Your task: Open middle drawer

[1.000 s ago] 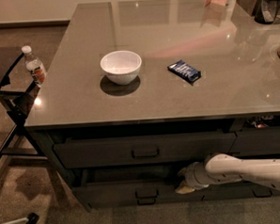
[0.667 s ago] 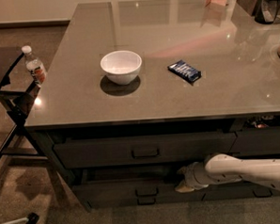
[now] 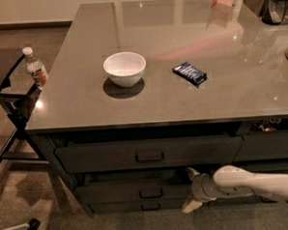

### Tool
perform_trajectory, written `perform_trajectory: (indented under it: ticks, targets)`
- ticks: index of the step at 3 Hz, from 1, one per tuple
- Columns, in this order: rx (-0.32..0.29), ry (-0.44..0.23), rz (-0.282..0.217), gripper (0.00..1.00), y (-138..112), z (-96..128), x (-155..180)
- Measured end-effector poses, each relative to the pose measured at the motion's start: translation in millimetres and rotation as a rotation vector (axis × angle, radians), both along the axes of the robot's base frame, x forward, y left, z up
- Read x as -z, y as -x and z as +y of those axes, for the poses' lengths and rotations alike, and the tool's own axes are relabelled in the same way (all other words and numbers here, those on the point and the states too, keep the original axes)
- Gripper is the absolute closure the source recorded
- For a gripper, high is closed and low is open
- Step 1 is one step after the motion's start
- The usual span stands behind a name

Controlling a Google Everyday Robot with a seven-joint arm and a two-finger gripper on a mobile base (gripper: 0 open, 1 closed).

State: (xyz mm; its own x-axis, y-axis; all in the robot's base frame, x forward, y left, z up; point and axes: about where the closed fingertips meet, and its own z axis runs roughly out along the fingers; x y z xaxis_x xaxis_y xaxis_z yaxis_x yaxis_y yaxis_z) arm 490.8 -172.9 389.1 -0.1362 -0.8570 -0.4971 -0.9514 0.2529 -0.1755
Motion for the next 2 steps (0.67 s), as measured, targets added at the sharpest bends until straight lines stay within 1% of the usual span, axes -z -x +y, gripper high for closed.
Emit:
perform_trajectory:
  ticks: [1,2]
  targets:
    - [0.000,-0.005,0.003,0.17,4.0,0.2,-2.5]
    - [0.000,-0.005,0.003,0.40,4.0,0.2,-8.2]
